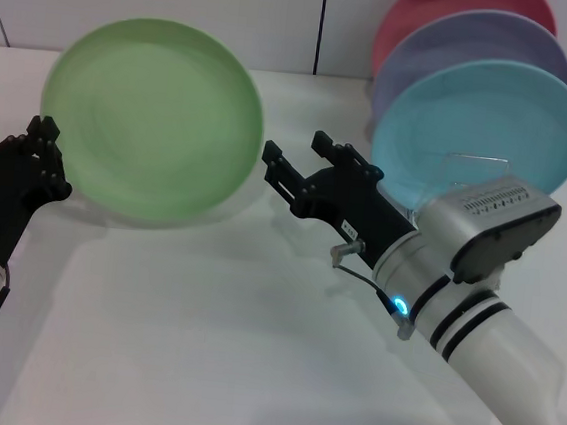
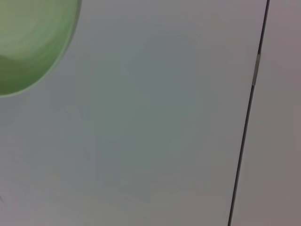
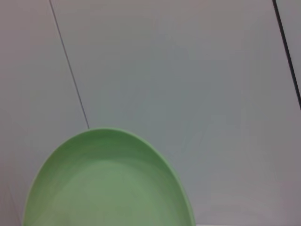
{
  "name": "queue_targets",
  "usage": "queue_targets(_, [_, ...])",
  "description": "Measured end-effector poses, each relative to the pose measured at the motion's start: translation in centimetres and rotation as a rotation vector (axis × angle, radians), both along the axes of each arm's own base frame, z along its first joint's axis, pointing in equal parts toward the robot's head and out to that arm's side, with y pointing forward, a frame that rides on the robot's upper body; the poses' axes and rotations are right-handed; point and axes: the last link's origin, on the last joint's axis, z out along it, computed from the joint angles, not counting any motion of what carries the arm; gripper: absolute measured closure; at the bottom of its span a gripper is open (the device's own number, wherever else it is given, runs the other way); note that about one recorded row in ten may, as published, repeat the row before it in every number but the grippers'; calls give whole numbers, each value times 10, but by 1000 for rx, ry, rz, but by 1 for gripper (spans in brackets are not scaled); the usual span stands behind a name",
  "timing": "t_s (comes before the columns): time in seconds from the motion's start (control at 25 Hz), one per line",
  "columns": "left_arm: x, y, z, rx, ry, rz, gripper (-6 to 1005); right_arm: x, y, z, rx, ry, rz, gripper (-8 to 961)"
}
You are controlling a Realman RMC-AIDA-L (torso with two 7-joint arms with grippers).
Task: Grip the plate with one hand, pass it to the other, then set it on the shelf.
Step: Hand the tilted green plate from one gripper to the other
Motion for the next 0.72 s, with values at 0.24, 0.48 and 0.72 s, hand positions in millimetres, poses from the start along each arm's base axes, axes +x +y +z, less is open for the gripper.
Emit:
queue_targets(0.24, [2, -1, 0, 5, -2, -15, 969, -4, 5, -2, -14, -12, -2, 267])
queue_targets(0.48, [7, -2, -3, -9, -4, -41, 969, -5, 10, -4, -29, -34, -11, 311])
queue_targets(0.72, [10, -2, -5, -21, -4, -57, 969, -5, 11, -4, -32, -37, -15, 450])
